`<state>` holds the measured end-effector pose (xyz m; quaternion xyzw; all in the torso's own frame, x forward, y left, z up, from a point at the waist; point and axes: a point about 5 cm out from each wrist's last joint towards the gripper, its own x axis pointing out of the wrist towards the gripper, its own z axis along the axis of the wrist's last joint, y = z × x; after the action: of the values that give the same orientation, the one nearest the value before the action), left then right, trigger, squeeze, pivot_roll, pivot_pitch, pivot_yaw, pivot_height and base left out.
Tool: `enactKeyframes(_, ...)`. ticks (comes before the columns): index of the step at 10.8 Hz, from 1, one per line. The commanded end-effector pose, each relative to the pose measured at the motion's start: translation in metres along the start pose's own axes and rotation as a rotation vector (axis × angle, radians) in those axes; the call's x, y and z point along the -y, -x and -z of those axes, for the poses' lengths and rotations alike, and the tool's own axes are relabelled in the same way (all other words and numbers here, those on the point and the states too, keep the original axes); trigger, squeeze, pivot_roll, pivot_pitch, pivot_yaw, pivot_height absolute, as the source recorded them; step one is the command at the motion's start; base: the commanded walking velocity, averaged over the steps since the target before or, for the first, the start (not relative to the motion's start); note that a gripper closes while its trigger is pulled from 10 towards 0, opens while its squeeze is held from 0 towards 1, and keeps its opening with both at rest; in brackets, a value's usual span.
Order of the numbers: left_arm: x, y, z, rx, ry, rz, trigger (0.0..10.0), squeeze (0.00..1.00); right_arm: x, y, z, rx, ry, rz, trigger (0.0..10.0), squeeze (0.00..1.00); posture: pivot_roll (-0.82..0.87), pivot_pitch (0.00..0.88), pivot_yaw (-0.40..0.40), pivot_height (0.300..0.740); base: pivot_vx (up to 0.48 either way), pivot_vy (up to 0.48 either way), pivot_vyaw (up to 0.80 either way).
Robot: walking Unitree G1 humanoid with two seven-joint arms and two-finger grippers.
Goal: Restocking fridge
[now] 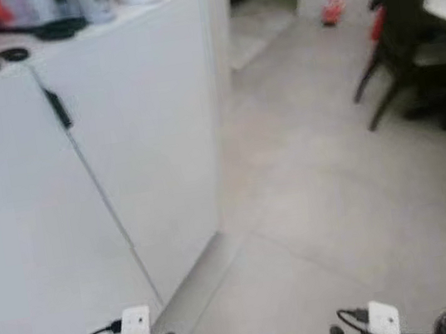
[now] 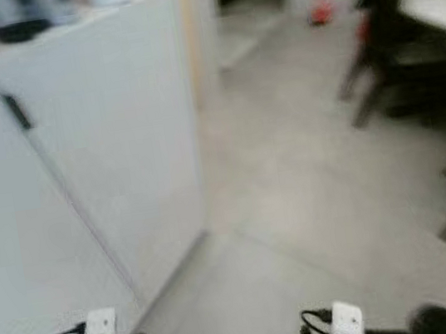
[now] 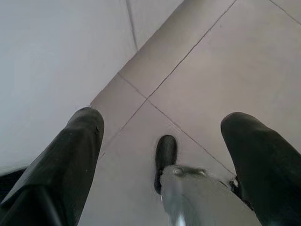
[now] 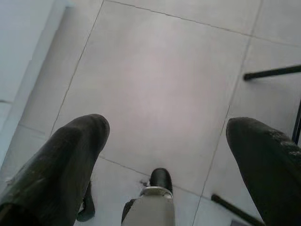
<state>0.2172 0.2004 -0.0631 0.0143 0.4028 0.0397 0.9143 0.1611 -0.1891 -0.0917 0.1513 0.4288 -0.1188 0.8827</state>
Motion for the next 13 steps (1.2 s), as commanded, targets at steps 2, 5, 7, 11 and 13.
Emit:
enactKeyframes(2, -0.006, 0.001, 0.002, -0.013, -0.041, 0.0, 10.0, 0.0, -0.008, -0.001, -0.003, 0.016, -0.004, -0.018, 10.0, 0.0, 0.1, 0.0, -0.086, 0.74, 0.0, 0.0, 0.56)
enactKeyframes(5, -0.022, 0.002, -0.001, -0.018, -0.087, -0.016, 10.0, 0.0, -0.022, -0.002, -0.001, 0.012, -0.023, -0.046, 10.0, 0.0, 0.12, 0.0, -0.028, 0.74, 0.0, 0.0, 0.15)
enactKeyframes(7, -0.03, 0.002, -0.004, -0.012, -0.104, -0.024, 10.0, 0.0, -0.028, -0.002, 0.0, 0.018, -0.048, -0.048, 10.0, 0.0, 0.13, 0.0, -0.008, 0.74, 0.0, 0.0, 0.0)
enactKeyframes(11, -0.03, 0.002, -0.006, -0.008, -0.104, -0.031, 10.0, 0.0, -0.03, -0.003, 0.0, 0.013, -0.068, -0.053, 10.0, 0.0, 0.13, 0.0, -0.016, 0.74, 0.0, 0.0, 0.0)
enactKeyframes(13, -0.028, 0.001, -0.005, -0.01, -0.098, -0.023, 10.0, 0.0, -0.028, -0.003, -0.001, 0.009, -0.061, -0.057, 10.0, 0.0, 0.12, 0.0, -0.033, 0.74, 0.0, 0.0, 0.0)
